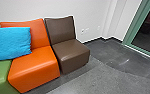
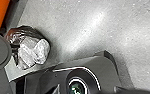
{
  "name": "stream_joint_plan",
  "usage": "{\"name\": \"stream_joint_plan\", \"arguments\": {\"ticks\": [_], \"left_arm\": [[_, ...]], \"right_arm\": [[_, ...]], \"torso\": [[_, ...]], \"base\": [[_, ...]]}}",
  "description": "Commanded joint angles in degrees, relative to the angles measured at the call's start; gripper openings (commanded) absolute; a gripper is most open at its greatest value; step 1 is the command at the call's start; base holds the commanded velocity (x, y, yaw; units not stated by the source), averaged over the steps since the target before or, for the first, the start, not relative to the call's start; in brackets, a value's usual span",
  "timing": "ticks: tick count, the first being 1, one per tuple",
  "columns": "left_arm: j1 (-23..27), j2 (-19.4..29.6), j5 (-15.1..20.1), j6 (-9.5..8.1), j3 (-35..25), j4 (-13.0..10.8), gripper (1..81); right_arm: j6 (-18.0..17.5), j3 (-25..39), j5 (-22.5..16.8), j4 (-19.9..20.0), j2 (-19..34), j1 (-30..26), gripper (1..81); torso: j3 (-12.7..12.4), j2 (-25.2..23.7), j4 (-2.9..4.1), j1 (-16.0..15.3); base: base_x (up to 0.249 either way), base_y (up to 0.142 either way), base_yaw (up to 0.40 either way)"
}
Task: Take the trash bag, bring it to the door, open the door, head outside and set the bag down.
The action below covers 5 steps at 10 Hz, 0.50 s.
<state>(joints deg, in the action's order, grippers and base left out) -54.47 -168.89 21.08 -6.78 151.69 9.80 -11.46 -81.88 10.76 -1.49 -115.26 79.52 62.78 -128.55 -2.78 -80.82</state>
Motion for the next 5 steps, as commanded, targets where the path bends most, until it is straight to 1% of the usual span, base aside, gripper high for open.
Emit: {"name": "stream_joint_plan", "arguments": {"ticks": [1, 5], "left_arm": [[7.0, -0.2, 3.0, -0.25, 0.2, 1.2, 81.1], [6.4, 0.8, 3.0, -0.17, 0.2, 1.2, 81.1]], "right_arm": [[-0.1, 1.1, -2.9, 0.3, 3.6, -2.0, 81.1], [-0.1, 1.6, -2.9, 0.3, 3.7, -2.1, 81.1]], "torso": [[0.0, -5.5, 0.00, -3.5], [0.0, -14.2, 0.00, -8.9]], "base": [[0.000, 0.000, 0.000], [0.000, 0.000, 0.000]]}}
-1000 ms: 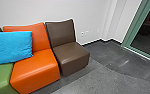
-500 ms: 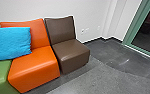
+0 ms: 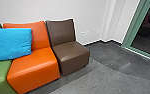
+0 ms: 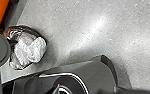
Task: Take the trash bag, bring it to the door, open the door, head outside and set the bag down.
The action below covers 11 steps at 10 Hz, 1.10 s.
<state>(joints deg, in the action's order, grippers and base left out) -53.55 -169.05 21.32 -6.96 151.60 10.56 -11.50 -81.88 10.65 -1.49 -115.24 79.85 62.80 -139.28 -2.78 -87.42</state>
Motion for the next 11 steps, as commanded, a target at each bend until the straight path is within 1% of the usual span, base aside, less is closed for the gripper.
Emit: {"name": "stream_joint_plan", "arguments": {"ticks": [1, 2, 3, 4, 6, 7, 8, 10, 11], "left_arm": [[5.3, 1.1, 2.8, 0.02, 0.3, 0.3, 81.1], [5.2, 1.2, 2.8, 0.02, 0.3, 0.3, 81.1], [5.0, 1.2, 2.8, 0.02, 0.3, 0.3, 81.1], [5.0, 1.2, 2.8, 0.02, 0.3, 0.3, 81.1], [4.8, 1.2, 2.8, 0.02, 0.3, 0.3, 81.1], [4.7, 1.2, 2.8, 0.02, 0.3, 0.3, 81.1], [4.6, 1.2, 2.8, 0.02, 0.3, 0.3, 81.1], [4.5, 1.2, 2.8, 0.02, 0.5, 0.2, 81.1], [4.6, 1.2, 2.8, 0.02, 0.5, 0.2, 81.1]], "right_arm": [[-0.6, 1.7, -2.7, 0.4, 4.1, -2.5, 81.1], [-1.1, 1.8, -2.6, 0.4, 4.6, -2.5, 81.1], [-2.0, 2.5, -2.6, 0.4, 5.8, -3.1, 81.1], [-2.8, 3.5, -2.7, 0.4, 7.1, -3.5, 81.1], [-3.6, 6.5, -2.6, 0.3, 10.8, -4.5, 81.1], [-3.8, 6.9, -2.6, 0.3, 11.7, -4.7, 81.1], [-4.0, 6.4, -2.7, 0.4, 11.4, -4.7, 81.1], [-4.2, 5.7, -2.7, 0.7, 11.2, -4.5, 81.1], [-4.2, 5.7, -2.7, 0.6, 11.1, -4.5, 81.1]], "torso": [[0.0, -5.6, 0.00, -3.6], [0.0, -7.7, 0.00, -4.9], [0.0, -4.2, 0.00, -2.5], [1.4, -5.6, 0.00, -3.3], [5.7, -6.4, 0.00, -3.8], [6.8, -6.7, 0.00, -3.9], [8.3, -6.7, 0.00, -3.9], [12.5, -6.7, 0.00, -4.0], [9.1, -6.7, 0.00, -4.0]], "base": [[0.000, 0.000, 0.000], [0.000, 0.000, 0.000], [0.000, 0.000, 0.000], [0.000, 0.000, 0.000], [0.000, 0.000, 0.000], [0.000, 0.000, 0.000], [0.000, 0.000, 0.000], [0.000, 0.000, 0.000], [0.000, 0.000, 0.000]]}}
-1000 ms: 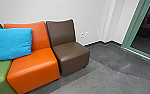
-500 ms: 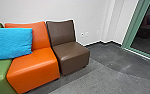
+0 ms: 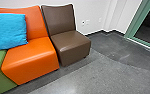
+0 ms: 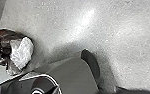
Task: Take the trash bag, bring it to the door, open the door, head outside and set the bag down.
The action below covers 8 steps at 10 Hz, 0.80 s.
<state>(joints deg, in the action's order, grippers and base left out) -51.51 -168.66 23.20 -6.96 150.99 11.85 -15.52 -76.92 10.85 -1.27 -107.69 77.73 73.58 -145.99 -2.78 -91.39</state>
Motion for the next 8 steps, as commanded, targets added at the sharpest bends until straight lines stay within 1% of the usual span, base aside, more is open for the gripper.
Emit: {"name": "stream_joint_plan", "arguments": {"ticks": [1, 3, 4, 5, 6, 7, 8], "left_arm": [[2.4, 0.8, 0.8, 0.11, 1.1, -1.3, 81.1], [2.3, 0.7, 0.7, 0.19, 1.1, -1.5, 81.1], [2.3, 0.5, 0.8, 0.19, 1.1, -1.5, 81.1], [2.3, 0.3, 0.9, 0.11, 1.1, -1.6, 81.1], [2.3, 0.2, 0.9, 0.11, 1.1, -1.7, 81.1], [2.3, 0.2, 0.9, 0.11, 1.1, -1.7, 81.1], [2.3, 0.2, 0.9, 0.11, 1.1, -1.7, 81.1]], "right_arm": [[-0.2, 0.7, -2.9, 0.4, 3.4, -2.4, 81.1], [-0.3, 0.6, -2.9, 0.5, 3.3, -2.3, 81.1], [-0.2, 0.6, -2.9, 0.5, 3.3, -2.3, 81.1], [-0.2, 0.6, -2.9, 0.5, 3.2, -2.1, 81.1], [-0.2, 0.6, -2.9, 0.5, 3.0, -2.0, 81.1], [-0.2, 0.6, -2.9, 0.5, 2.9, -2.1, 81.1], [-0.3, 0.3, -2.9, 0.5, 2.8, -2.0, 81.1]], "torso": [[-0.1, 0.0, 0.00, 0.0], [0.9, 0.0, 0.00, 0.0], [0.9, 0.0, 0.00, 0.0], [5.4, 0.0, 0.00, 0.0], [6.9, 0.0, 0.00, 0.0], [2.9, 0.0, 0.00, 0.0], [4.6, 0.0, 0.00, 0.0]], "base": [[0.000, 0.000, 0.000], [0.000, 0.000, 0.000], [0.000, 0.000, 0.000], [0.000, 0.000, 0.000], [0.000, 0.000, 0.000], [0.000, 0.000, 0.000], [0.000, 0.000, 0.000]]}}
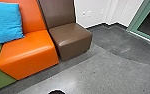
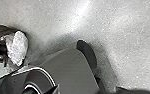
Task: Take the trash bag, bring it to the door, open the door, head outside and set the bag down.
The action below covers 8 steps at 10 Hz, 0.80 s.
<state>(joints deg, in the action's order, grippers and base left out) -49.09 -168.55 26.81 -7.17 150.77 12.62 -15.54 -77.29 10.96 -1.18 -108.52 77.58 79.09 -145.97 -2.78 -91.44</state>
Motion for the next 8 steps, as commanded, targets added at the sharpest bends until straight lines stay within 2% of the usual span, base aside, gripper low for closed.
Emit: {"name": "stream_joint_plan", "arguments": {"ticks": [1, 3, 4, 8], "left_arm": [[-0.1, 0.1, -2.6, 0.40, 1.4, -2.4, 81.1], [-0.1, 0.2, -2.6, 0.40, 1.4, -2.3, 81.1], [-0.2, 0.2, -2.6, 0.40, 1.4, -2.3, 1.0], [-0.3, 0.1, -2.7, 0.40, 1.4, -2.3, 1.0]], "right_arm": [[-0.2, 0.6, -3.0, 0.4, 3.5, -1.9, 81.1], [-0.2, 0.3, -3.0, 0.4, 3.3, -1.8, 81.1], [-0.2, 0.1, -3.0, 0.4, 3.0, -1.6, 81.1], [-0.2, -0.7, -3.0, 0.4, 2.1, -1.6, 81.1]], "torso": [[0.0, 0.0, 0.00, 0.0], [0.6, 0.0, 0.00, 0.0], [0.5, 0.0, 0.00, 0.0], [0.5, 0.0, 0.00, 0.0]], "base": [[0.000, 0.000, 0.000], [0.000, 0.000, 0.000], [0.000, 0.000, 0.000], [0.000, 0.000, 0.000]]}}
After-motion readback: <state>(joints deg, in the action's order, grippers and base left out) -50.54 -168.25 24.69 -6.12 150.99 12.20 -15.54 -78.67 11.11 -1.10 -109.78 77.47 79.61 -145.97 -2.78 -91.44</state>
